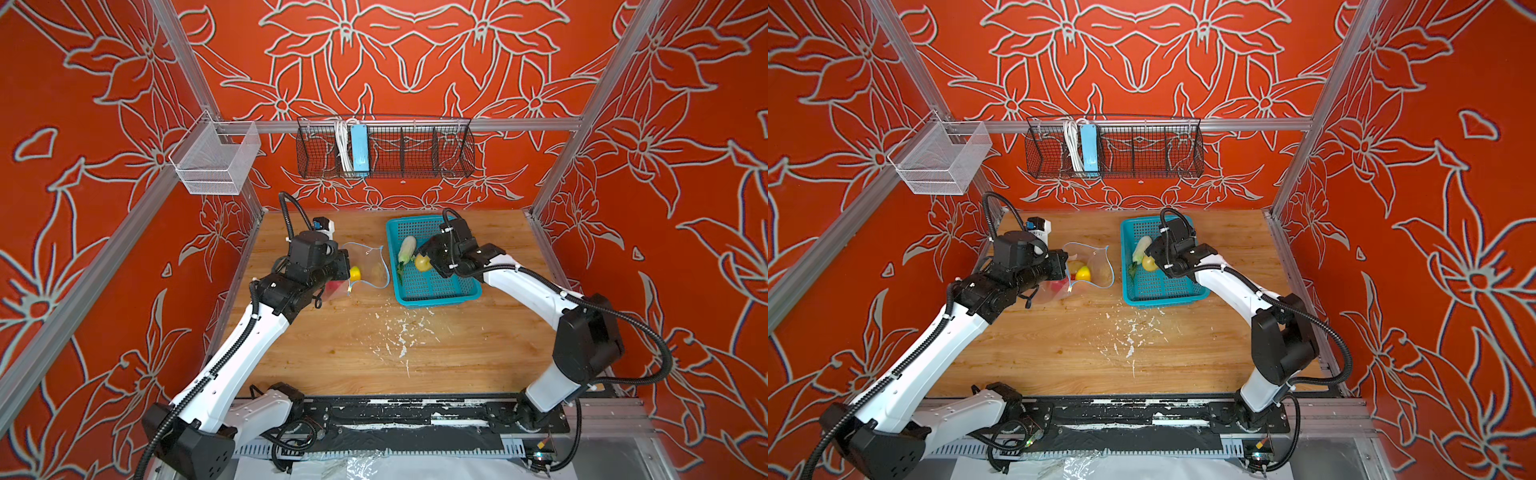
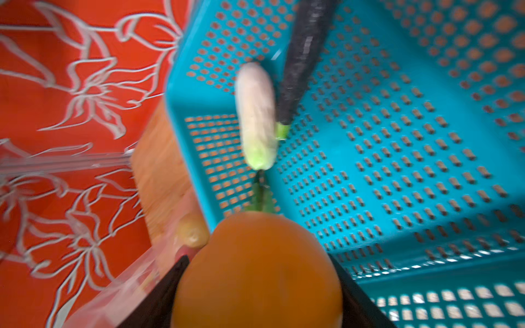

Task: Place the food in the zip-top bag and seal the zipper
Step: 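Lift the yellow potato out of the basket with the right gripper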

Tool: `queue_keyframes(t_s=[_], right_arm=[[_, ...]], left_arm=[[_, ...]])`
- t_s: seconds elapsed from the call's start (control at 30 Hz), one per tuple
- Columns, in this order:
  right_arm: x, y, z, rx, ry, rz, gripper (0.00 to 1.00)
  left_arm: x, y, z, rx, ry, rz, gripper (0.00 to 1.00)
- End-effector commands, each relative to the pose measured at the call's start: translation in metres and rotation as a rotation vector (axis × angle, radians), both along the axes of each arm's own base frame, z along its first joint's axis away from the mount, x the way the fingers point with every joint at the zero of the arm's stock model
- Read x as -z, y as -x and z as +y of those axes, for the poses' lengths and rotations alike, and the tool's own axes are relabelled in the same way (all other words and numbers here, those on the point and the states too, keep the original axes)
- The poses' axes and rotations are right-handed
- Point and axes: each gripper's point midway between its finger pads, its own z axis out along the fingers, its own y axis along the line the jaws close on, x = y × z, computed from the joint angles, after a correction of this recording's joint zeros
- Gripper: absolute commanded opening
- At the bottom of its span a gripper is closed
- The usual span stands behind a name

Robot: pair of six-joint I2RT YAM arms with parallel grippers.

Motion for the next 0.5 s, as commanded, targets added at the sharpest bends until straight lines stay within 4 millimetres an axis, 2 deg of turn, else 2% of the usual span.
queue_keyframes(t_s=[0.0,0.47], right_arm=[[-0.031,-0.001,0.018,-0.060,-0.035,-0.127,0.65],[-0.098,0.018,0.078,-0.256,0.005,-0.411,0.65]], left_arm=[[-0.002,0.000,0.001,-0.003,0.007,-0.016,0.00],[-0.003,0.000,-0.001,0.005,0.014,-0.015,0.00]])
